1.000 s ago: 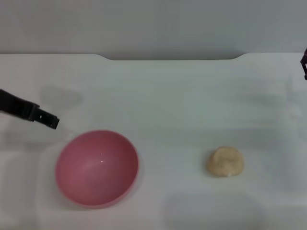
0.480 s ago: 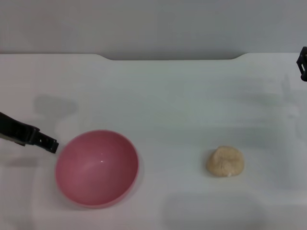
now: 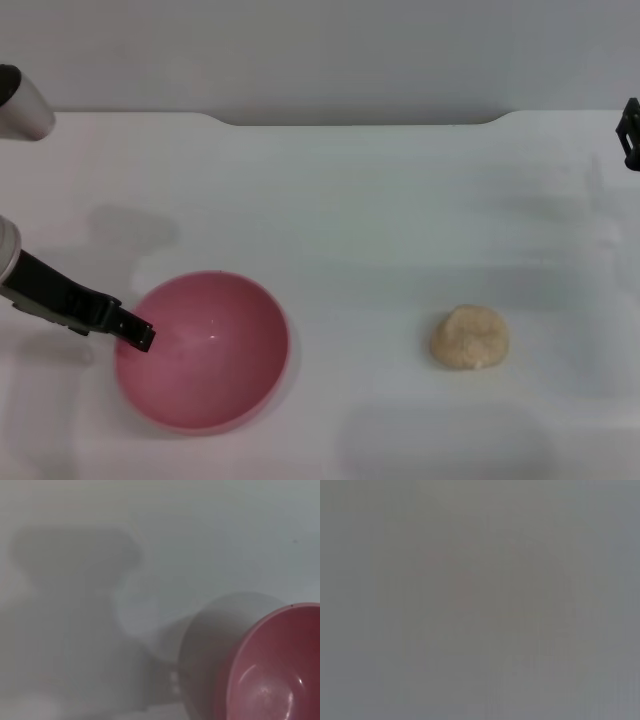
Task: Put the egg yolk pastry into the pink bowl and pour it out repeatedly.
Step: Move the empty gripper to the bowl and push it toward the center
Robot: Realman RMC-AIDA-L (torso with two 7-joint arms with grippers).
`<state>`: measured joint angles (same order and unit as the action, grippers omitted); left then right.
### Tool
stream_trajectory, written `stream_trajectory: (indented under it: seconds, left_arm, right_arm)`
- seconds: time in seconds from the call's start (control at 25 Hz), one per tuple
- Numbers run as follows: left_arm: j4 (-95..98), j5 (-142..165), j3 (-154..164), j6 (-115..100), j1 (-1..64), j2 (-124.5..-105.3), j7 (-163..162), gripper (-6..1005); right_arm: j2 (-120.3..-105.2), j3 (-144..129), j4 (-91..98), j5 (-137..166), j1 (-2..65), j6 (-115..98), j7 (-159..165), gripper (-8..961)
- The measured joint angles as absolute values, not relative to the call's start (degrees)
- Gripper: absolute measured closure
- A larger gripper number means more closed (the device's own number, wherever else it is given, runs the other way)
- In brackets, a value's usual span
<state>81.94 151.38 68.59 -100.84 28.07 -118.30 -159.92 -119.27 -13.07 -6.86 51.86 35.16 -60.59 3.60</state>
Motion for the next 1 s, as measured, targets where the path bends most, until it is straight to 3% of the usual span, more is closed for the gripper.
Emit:
stream_trajectory:
  seconds: [0.76, 0.96, 1.0]
  left_arm:
    - [71.5, 148.6, 73.3, -91.9, 28.0, -118.1, -157.9, 200]
    - [71.1, 148.4, 73.6, -91.7, 28.0, -118.1, -158.0, 300]
    - [71.1, 148.4, 73.6, -91.7, 28.1, -118.1, -158.1, 368]
  right_arm:
    - [-119.45, -13.2, -7.4, 51.8, 33.5, -60.9, 3.6, 352]
    - [-119.45, -13.3, -7.4, 51.9, 33.1, -61.0, 3.6, 351]
    - [-119.45, -13.3, -7.4, 51.9, 33.0, -61.0, 3.6, 351]
